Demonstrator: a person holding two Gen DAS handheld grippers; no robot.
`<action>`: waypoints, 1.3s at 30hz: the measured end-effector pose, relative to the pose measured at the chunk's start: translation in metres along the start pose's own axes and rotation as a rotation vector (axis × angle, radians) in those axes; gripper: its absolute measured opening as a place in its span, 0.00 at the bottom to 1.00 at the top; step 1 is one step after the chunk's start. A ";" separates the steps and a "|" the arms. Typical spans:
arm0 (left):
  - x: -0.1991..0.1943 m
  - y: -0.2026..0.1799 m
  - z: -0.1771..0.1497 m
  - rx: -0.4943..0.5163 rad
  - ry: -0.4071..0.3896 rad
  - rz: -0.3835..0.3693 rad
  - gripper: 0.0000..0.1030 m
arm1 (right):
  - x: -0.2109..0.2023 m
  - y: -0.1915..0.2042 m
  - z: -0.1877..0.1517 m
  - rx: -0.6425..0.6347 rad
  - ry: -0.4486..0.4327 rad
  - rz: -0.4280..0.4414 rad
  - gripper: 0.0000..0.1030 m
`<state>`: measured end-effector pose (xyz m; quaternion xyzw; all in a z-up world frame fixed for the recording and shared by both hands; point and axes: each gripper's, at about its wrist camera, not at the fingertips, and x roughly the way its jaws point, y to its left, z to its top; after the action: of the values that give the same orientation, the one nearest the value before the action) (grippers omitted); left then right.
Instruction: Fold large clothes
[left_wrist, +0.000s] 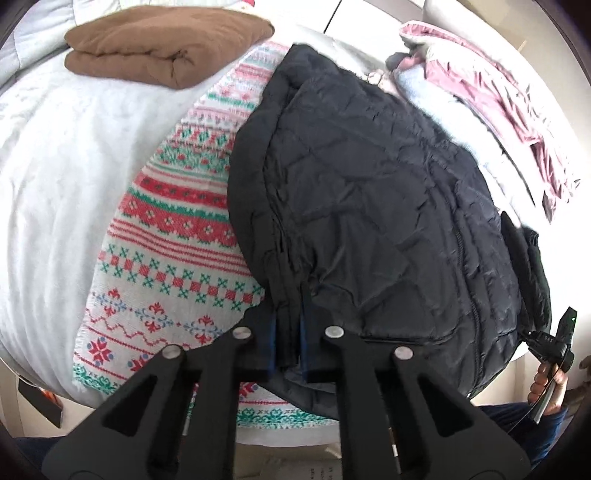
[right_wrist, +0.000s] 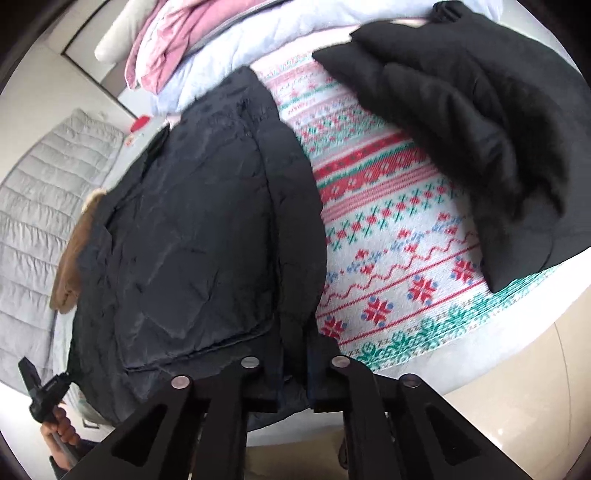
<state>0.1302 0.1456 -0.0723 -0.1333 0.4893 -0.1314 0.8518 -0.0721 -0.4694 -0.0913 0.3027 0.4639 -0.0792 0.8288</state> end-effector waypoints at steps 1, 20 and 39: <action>-0.004 0.000 0.001 -0.001 -0.009 -0.005 0.09 | -0.004 -0.002 0.001 0.011 -0.017 0.014 0.05; -0.124 -0.008 -0.028 -0.060 -0.117 -0.135 0.07 | -0.133 -0.008 -0.034 0.131 -0.304 0.485 0.03; -0.129 -0.016 0.059 -0.175 -0.176 -0.191 0.07 | -0.151 0.025 0.043 0.165 -0.403 0.593 0.03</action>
<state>0.1177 0.1823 0.0647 -0.2640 0.4077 -0.1563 0.8601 -0.1146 -0.4966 0.0597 0.4680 0.1756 0.0693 0.8634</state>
